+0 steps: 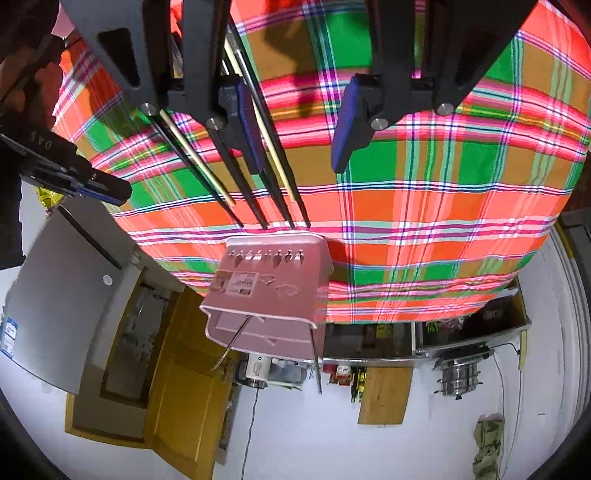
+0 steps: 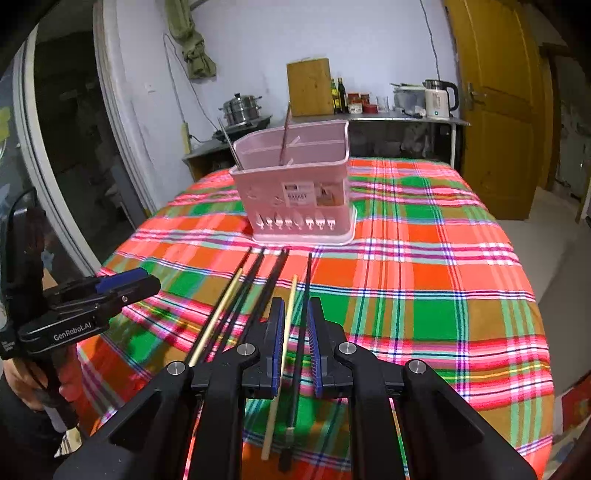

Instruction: Organize utensils

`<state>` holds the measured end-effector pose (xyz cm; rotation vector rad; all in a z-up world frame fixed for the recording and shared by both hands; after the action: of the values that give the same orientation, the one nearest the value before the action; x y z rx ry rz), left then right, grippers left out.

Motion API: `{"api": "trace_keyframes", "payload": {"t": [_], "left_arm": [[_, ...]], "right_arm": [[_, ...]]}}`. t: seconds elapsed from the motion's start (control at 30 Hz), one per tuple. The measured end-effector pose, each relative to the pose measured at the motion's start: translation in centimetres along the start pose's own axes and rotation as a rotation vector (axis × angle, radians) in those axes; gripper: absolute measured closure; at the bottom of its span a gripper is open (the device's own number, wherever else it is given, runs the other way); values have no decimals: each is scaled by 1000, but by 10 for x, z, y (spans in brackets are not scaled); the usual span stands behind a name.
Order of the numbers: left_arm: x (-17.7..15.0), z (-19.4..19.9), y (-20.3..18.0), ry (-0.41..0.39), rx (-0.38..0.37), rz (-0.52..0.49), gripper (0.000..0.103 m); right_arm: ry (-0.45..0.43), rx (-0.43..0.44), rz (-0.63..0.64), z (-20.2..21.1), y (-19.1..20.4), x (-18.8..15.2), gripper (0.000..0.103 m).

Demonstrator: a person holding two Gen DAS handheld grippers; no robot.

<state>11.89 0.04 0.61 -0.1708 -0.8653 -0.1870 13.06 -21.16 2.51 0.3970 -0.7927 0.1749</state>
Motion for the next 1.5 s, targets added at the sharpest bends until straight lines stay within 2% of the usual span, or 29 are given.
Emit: {"api": "trace_keyframes", "payload": {"t": [0.63, 0.83, 0.93, 1.1, 1.5], "left_arm": [[33, -96, 21, 163, 13, 39, 63], [34, -115, 19, 199, 22, 19, 69], [34, -118, 13, 195, 47, -20, 71], [36, -119, 15, 209, 92, -50, 92], [17, -94, 31, 218, 53, -100, 97]], "right_arm": [[157, -38, 3, -79, -13, 7, 90], [178, -31, 13, -90, -11, 8, 90], [185, -31, 16, -93, -10, 7, 90], [199, -42, 16, -97, -11, 5, 90], [199, -76, -17, -86, -24, 2, 94]]}}
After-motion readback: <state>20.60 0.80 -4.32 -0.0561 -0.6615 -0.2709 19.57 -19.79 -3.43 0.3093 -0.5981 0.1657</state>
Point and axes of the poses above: each gripper's, at about its wrist camera, not at the fingertips, and z roughly against the way its jaws point, y to its left, x to its top, the point moved 3 cm from there along -z, roughly the way its jaws point, and after that the axes turned 7 degrees about -z, right-handed, at the moved point
